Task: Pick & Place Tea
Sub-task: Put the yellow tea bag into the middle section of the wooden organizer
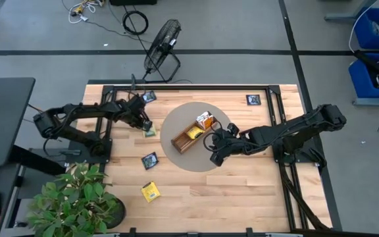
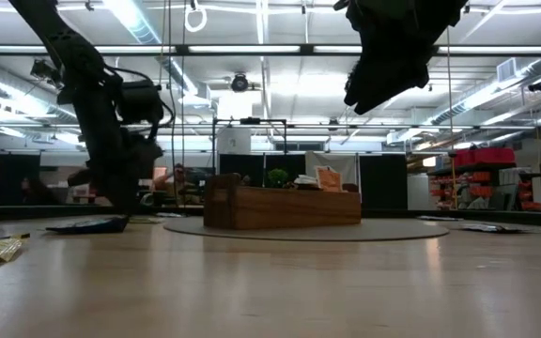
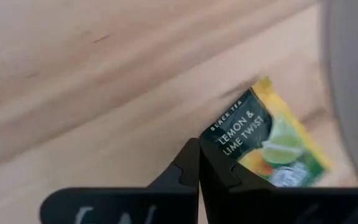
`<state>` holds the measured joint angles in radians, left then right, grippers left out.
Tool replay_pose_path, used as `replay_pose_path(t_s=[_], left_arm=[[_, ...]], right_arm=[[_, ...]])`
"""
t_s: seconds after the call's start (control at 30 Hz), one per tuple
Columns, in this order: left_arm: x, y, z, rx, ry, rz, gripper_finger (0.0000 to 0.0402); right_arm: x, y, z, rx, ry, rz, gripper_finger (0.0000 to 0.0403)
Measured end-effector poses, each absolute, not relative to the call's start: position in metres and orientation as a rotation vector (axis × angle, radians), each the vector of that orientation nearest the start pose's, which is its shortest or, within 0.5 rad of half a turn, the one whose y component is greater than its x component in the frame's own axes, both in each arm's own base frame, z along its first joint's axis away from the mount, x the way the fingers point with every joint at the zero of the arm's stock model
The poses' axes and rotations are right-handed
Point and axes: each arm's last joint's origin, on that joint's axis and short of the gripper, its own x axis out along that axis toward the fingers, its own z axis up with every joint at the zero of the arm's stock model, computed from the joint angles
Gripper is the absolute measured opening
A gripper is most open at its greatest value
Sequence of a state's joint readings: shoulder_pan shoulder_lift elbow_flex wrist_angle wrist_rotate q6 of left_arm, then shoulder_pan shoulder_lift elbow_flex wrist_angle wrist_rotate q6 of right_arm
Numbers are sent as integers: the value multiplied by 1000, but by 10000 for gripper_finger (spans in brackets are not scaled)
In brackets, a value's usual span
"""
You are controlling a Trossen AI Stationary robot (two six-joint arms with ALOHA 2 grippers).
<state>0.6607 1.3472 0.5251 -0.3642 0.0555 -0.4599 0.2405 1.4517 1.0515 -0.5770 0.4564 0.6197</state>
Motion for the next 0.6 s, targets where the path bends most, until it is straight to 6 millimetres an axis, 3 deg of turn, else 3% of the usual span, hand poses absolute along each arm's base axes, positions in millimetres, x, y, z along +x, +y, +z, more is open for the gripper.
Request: replay_pose_path(t_s=[0.43, 0.6], left_arm=[[160, 119, 169, -832, 807, 706, 1], [163, 110, 175, -851, 790, 627, 1]], right_arm=[[288, 54, 250, 245, 773, -484, 197], [298, 50, 256, 259, 735, -345, 197]])
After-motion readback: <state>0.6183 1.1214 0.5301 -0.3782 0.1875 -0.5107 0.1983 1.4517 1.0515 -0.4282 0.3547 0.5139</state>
